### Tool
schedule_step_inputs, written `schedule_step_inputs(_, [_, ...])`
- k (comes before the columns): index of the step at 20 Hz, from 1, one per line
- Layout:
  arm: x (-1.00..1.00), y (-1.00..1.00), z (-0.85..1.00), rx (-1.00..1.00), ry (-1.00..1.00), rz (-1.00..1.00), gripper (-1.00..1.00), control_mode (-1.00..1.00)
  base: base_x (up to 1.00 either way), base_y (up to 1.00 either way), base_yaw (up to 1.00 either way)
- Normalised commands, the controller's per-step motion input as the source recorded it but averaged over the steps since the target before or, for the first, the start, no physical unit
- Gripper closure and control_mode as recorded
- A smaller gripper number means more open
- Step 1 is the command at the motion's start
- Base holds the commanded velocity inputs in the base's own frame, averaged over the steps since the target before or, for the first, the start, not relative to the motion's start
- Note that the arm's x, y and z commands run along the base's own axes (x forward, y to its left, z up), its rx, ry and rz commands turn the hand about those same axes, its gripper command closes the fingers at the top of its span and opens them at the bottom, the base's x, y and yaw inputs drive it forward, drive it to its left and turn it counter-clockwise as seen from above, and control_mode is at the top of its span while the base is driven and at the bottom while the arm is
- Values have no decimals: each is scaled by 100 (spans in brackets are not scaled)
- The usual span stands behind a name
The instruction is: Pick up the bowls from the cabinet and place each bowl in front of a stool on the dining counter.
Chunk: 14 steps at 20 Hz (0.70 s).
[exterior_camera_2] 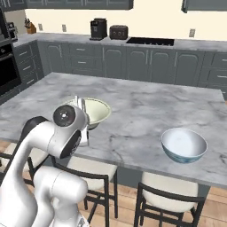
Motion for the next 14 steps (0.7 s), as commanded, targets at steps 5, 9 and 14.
schedule_step_inputs(5, [48,-3,-62,1,3,1,100,-100,0,0,0])
schedule_step_inputs(9, [47,0,-54,0,-15,3,100,-100,0,0,0])
schedule_step_inputs(14, [46,0,-47,0,-1,3,100,-100,0,0,0])
